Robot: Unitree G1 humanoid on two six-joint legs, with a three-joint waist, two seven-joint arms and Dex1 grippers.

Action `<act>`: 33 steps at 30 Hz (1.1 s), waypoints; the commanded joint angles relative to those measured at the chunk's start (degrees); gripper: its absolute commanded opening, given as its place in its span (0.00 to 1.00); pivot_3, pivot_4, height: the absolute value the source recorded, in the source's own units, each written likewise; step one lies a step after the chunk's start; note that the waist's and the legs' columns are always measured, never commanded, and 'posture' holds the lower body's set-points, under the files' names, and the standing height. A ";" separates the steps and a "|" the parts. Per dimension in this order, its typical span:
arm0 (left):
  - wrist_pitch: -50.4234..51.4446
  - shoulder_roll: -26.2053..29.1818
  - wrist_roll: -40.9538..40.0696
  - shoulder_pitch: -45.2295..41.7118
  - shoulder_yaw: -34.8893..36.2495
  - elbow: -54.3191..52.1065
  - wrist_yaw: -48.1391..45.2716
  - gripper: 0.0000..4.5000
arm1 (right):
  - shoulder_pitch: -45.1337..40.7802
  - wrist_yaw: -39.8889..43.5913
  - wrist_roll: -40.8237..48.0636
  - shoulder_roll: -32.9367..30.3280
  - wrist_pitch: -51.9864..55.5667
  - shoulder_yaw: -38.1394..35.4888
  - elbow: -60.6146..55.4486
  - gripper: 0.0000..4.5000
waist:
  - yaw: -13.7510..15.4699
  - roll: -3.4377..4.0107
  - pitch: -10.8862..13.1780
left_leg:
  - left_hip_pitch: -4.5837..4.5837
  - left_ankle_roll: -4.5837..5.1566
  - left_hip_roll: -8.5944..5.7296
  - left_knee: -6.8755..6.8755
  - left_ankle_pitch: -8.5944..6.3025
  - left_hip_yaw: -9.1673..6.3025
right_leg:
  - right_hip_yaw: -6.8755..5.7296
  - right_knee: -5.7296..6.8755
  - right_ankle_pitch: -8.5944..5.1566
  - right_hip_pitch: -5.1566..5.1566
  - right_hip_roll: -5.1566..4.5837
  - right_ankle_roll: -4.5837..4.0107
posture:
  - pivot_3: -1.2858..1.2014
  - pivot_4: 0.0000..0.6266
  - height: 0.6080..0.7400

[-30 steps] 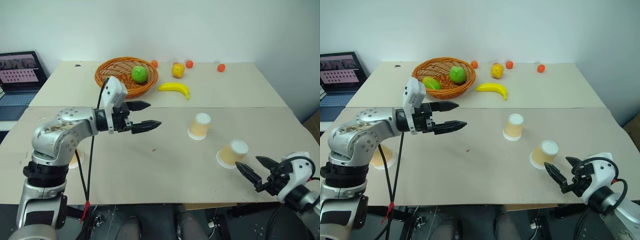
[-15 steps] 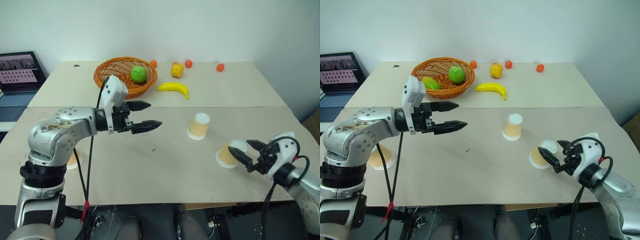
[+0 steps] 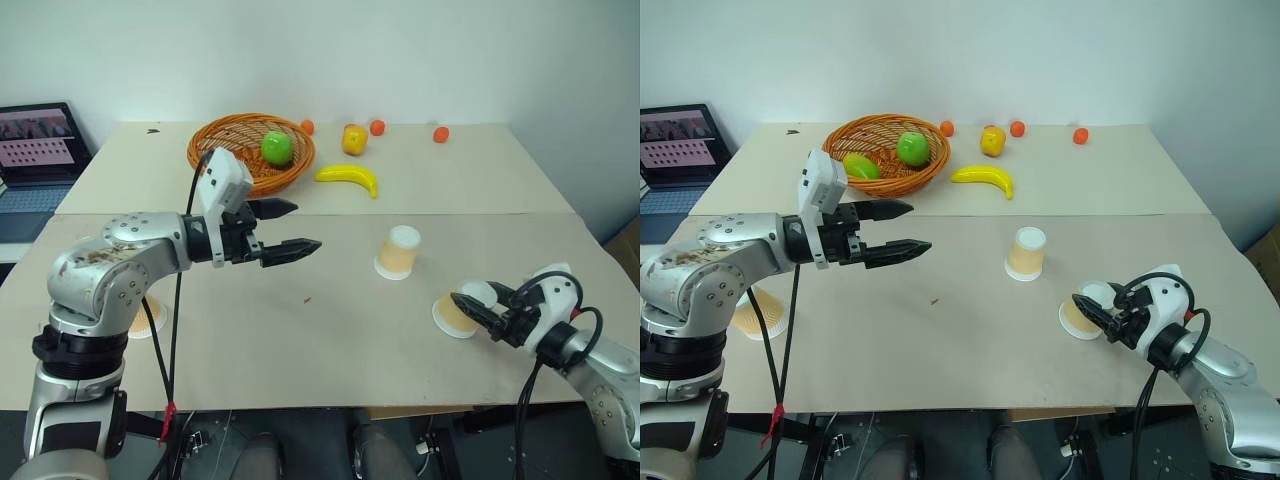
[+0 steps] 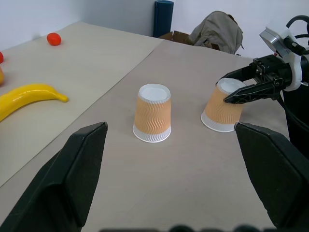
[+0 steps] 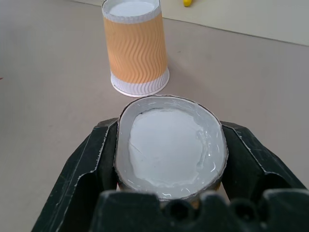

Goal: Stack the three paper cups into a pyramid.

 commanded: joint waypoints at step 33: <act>-5.73 7.81 4.85 15.57 6.19 -5.62 1.63 1.00 | -40.63 -14.19 -3.12 19.89 22.43 38.93 -1.68 0.59 | -0.08 0.07 0.12 | -0.27 0.00 0.07 -0.07 0.00 -0.13 | -0.17 -0.01 0.22 -0.37 0.02 -0.44 | 0.52 0.24 0.98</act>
